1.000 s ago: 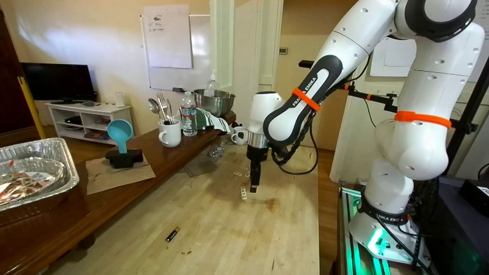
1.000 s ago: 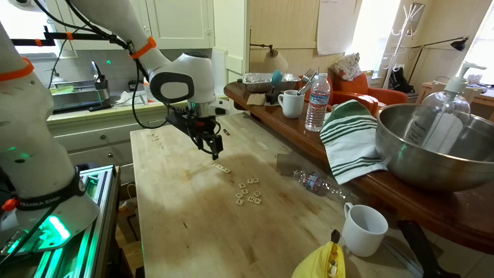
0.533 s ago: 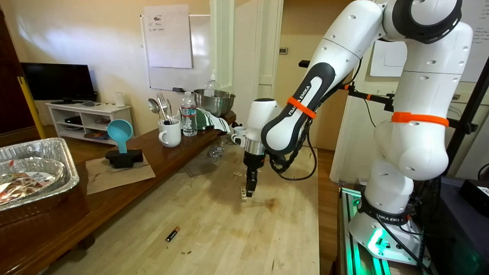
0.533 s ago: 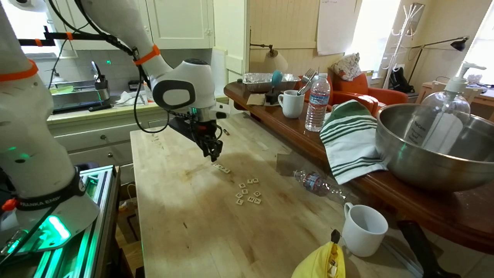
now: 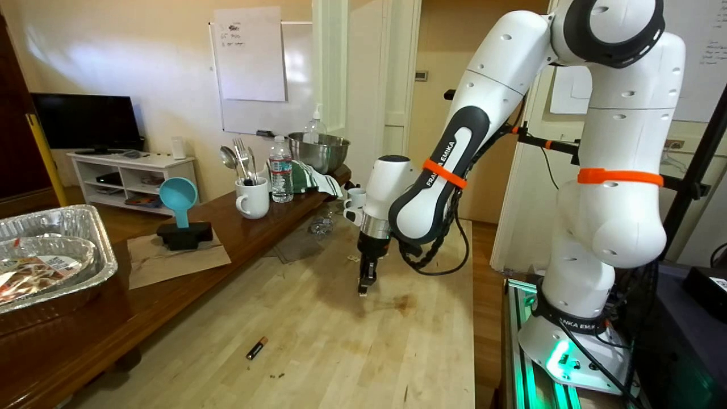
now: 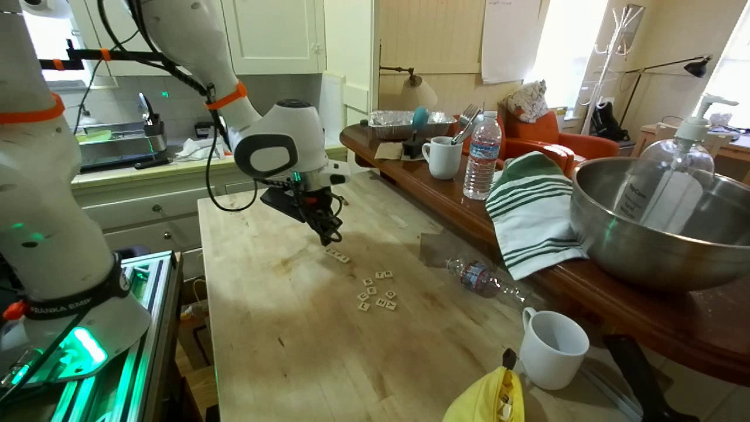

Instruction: Align the blocks on the table

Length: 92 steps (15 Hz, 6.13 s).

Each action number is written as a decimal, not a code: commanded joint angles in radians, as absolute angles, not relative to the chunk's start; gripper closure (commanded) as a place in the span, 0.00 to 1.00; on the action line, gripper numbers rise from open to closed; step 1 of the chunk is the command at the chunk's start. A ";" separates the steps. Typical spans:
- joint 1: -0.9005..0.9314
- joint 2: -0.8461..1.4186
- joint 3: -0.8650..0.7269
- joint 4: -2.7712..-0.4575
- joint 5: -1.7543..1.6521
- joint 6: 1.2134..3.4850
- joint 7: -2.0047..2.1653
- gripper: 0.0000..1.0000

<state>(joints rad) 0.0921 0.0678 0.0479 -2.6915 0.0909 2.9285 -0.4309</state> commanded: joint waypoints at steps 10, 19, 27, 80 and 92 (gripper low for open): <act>0.049 0.166 0.060 -2.648 -0.063 2.982 -0.349 1.00; 0.056 0.208 0.060 -2.597 -0.062 2.996 -0.231 1.00; 0.061 0.244 0.007 -2.534 -0.078 3.000 -0.086 1.00; 0.108 0.278 -0.243 -2.446 -0.241 3.070 0.088 1.00; 0.217 0.296 -0.364 -2.452 -0.361 3.041 0.109 1.00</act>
<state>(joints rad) 0.1987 0.2931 -0.3576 -2.4393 -0.3485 3.0552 0.1019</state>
